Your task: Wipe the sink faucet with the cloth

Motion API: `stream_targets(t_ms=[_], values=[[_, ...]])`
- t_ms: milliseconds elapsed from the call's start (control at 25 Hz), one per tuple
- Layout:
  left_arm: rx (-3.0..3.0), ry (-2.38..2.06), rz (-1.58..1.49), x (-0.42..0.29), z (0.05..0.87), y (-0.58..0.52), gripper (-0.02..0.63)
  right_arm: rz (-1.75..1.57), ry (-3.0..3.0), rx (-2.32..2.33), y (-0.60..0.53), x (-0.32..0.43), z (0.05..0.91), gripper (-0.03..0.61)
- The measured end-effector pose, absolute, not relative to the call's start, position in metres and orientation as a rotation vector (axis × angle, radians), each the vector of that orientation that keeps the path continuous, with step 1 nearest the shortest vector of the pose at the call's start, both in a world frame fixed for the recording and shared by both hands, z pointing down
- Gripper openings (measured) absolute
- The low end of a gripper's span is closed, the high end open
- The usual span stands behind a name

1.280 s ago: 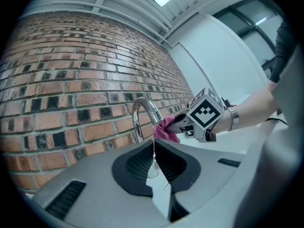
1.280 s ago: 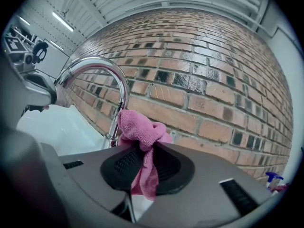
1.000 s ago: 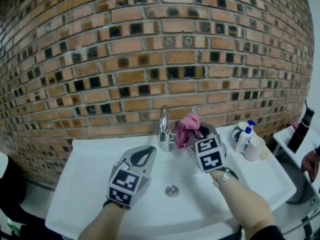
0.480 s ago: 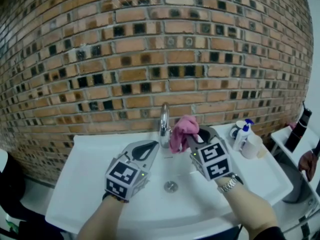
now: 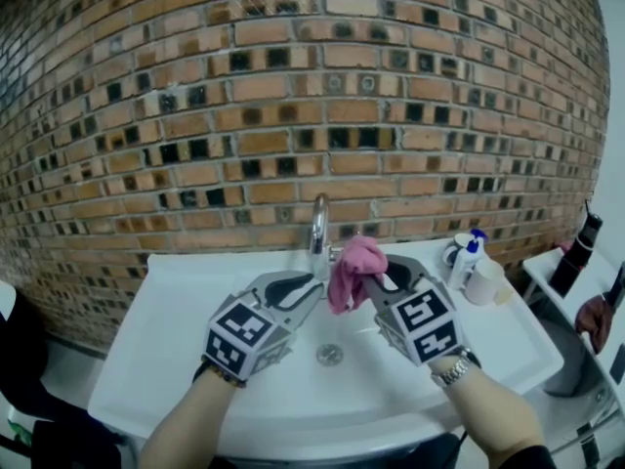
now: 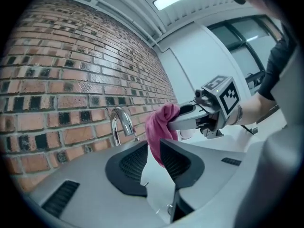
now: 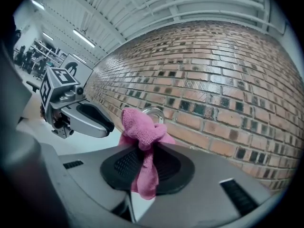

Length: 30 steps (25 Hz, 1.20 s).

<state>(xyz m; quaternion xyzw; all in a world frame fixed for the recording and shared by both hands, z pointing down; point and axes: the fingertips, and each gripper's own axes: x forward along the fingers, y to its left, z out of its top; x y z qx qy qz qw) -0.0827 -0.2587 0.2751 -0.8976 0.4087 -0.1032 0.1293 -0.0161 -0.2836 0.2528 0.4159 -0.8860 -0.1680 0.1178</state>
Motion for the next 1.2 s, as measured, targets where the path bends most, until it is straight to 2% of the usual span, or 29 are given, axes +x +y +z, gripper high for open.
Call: stream_targets(t_ms=[360,520,1000,1120,1200], values=[[-2.654,0.976,-0.264,-0.077,0.262,-0.228,0.227,-0.645,-2.692,0.845,-0.238,-0.038,0.262,0.063],[-2.697,0.877,-0.253,-0.077,0.261,-0.216,0.272,-0.73,-2.728,0.666,-0.215,-0.05,0.265,0.064],[-2.966,0.465,-0.163,-0.067,0.269,-0.177,0.268,-0.722,-2.826,0.264,-0.174,-0.071,0.268,0.064],[-2.997,0.391,-0.125,-0.066,0.267,-0.167,0.194,-0.697,-2.854,0.231,-0.171,-0.074,0.264,0.064],[-2.999,0.38,-0.105,-0.068,0.265,-0.166,0.179,-0.686,-2.868,0.22,-0.171,-0.076,0.263,0.064]])
